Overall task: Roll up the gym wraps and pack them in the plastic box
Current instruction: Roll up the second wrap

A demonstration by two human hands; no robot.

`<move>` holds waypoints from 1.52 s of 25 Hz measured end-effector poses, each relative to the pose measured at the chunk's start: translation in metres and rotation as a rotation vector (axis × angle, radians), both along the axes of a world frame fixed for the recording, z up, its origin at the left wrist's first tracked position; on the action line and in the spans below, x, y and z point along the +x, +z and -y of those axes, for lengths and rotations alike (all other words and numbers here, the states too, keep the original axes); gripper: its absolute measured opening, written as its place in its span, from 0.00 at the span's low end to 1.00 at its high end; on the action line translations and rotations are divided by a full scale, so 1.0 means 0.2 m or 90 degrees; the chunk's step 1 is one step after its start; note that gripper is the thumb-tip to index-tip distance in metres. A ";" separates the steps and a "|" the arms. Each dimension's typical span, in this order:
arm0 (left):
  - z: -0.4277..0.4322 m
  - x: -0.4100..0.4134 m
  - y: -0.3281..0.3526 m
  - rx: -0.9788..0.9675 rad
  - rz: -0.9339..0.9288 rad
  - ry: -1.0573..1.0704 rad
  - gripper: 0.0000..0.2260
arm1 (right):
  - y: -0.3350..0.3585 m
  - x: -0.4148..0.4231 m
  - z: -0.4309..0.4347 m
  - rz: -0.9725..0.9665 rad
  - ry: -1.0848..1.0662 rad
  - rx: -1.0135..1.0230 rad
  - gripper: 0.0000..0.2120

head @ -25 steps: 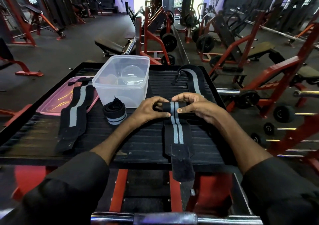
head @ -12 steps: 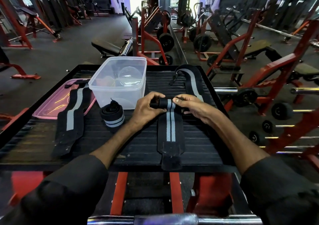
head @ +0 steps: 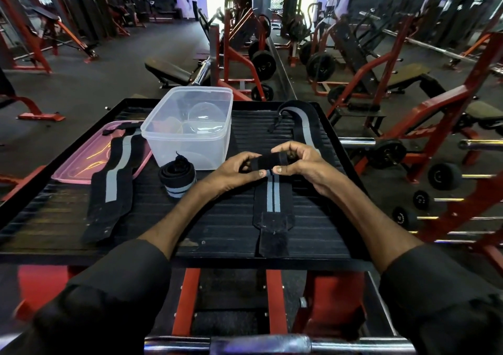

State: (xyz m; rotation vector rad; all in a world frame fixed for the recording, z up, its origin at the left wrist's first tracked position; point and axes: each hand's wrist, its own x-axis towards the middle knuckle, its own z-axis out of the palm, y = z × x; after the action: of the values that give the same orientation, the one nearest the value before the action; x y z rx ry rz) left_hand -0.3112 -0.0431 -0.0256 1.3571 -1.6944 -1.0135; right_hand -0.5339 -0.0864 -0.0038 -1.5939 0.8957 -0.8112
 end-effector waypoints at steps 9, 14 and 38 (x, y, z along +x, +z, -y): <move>-0.03 -0.02 -0.02 -0.109 0.011 0.030 0.23 | 0.02 -0.04 0.05 0.039 0.093 0.161 0.18; -0.03 -0.04 -0.03 -0.191 -0.026 0.085 0.23 | -0.01 -0.02 0.06 -0.126 0.089 0.106 0.13; -0.03 -0.03 -0.05 -0.271 0.094 0.021 0.26 | -0.01 -0.02 0.05 -0.127 0.117 0.082 0.14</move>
State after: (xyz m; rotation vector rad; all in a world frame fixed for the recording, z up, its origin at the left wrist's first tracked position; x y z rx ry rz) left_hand -0.3179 -0.0371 -0.0356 1.1927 -1.8590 -0.5018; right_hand -0.5381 -0.0956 -0.0062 -1.6348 0.9079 -0.4632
